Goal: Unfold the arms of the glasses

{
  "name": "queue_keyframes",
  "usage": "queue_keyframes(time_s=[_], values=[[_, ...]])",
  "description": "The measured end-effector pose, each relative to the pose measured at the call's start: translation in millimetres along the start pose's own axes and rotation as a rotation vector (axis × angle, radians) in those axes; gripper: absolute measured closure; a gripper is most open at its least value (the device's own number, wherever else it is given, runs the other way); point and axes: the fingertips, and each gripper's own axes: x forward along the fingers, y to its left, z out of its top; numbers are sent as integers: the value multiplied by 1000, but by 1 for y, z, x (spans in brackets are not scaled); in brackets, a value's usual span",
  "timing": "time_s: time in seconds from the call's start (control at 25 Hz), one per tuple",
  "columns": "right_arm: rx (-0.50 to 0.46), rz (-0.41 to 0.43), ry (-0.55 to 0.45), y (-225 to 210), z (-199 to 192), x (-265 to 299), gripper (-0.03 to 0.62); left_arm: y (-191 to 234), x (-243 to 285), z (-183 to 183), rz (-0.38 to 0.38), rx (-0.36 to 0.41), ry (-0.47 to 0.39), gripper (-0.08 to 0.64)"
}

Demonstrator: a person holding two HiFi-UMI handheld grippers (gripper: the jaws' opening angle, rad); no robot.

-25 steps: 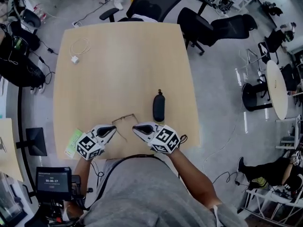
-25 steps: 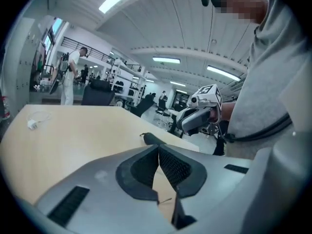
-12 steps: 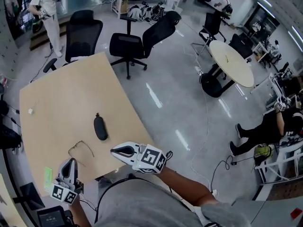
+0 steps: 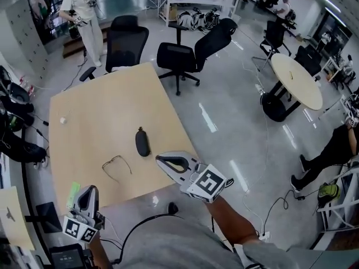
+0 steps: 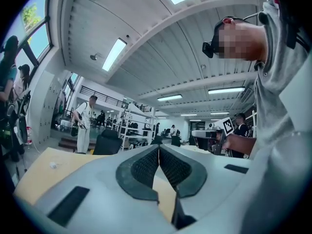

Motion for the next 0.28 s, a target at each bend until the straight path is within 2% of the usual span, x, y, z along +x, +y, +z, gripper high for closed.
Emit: queue_keyframes(time_s=[0.12,0.28], values=[[-35,-30,-16,24,10,8,584,6,-21,2,-35,13,-25,554],[-69,-110,-57,60,28,14,584,8,-41,16,-145,64,-40,554]])
